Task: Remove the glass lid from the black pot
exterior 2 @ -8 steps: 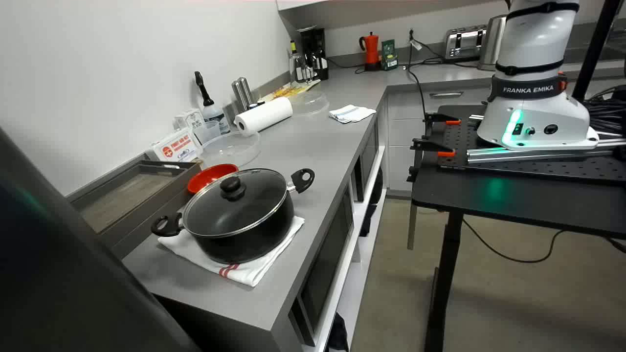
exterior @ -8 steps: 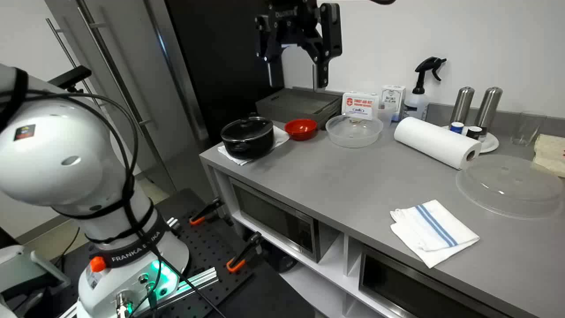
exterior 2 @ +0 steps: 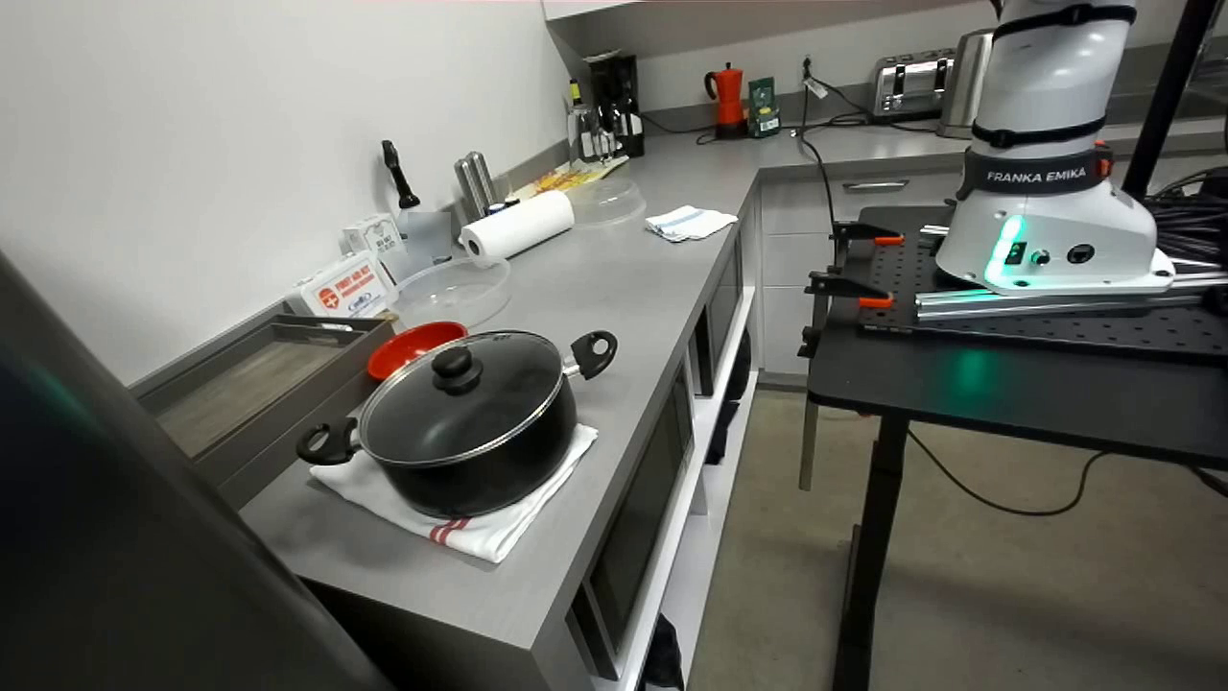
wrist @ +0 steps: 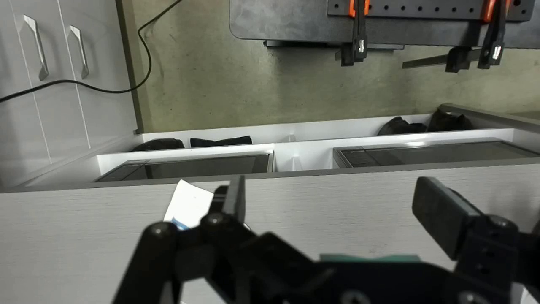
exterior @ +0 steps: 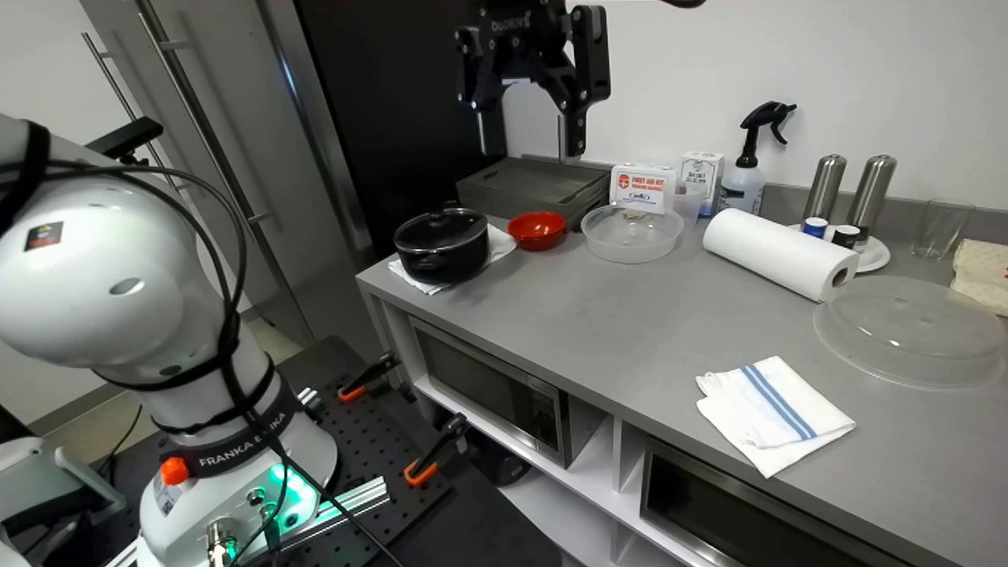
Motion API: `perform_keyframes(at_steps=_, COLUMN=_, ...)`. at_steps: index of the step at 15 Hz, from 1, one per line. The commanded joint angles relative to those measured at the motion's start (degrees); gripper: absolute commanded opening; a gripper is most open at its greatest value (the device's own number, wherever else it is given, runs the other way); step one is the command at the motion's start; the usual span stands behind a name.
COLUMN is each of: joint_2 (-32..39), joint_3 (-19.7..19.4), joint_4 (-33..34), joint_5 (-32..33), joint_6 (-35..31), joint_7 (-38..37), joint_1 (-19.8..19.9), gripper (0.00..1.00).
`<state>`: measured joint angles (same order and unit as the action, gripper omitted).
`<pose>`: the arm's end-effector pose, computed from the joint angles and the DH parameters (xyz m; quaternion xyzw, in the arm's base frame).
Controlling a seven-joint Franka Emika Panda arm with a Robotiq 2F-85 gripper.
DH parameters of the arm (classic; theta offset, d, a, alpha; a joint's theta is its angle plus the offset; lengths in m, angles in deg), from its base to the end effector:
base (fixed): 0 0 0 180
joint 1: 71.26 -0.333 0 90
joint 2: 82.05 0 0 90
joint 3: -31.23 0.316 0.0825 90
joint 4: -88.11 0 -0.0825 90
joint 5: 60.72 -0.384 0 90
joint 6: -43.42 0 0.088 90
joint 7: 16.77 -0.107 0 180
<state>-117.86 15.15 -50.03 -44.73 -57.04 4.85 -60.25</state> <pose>0.3092 -0.1991 0.5164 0.9982 0.0086 -0.0427 0.0418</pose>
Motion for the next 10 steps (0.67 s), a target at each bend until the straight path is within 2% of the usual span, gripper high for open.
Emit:
perform_keyframes(at_steps=1, joint_2=-0.02, joint_3=-0.23, joint_4=0.12, joint_5=0.12, joint_6=0.17, joint_7=-0.14, joint_1=-0.33, gripper=1.0)
perform_keyframes(at_steps=5, joint_2=0.96, joint_3=0.42, joint_4=0.02, joint_5=-0.02, joint_6=-0.67, joint_7=-0.02, joint_1=-1.26, gripper=1.0)
perform_keyframes(at_steps=10, joint_2=4.73, joint_3=2.75, joint_4=-0.21, joint_5=-1.77, joint_6=-3.77, joint_7=0.73, joint_1=-5.94, gripper=1.0)
